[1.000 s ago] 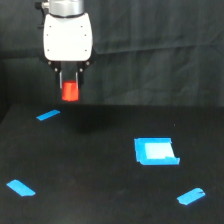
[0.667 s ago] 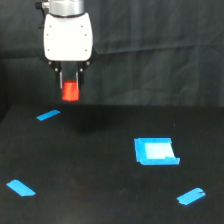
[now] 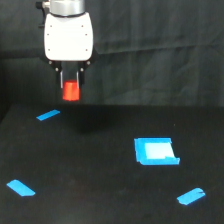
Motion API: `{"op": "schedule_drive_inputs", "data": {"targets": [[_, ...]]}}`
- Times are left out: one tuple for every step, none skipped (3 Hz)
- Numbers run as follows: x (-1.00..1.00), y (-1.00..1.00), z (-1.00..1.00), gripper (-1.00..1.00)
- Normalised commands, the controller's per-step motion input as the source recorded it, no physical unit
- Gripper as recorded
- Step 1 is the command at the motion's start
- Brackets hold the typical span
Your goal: Pick up the red object from the table
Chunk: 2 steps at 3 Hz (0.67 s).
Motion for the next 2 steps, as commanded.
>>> {"op": "schedule_drive_inputs", "data": {"targets": [[0.03, -0.01, 0.04, -0.94], [0.03, -0.01, 0.04, -0.92]]}}
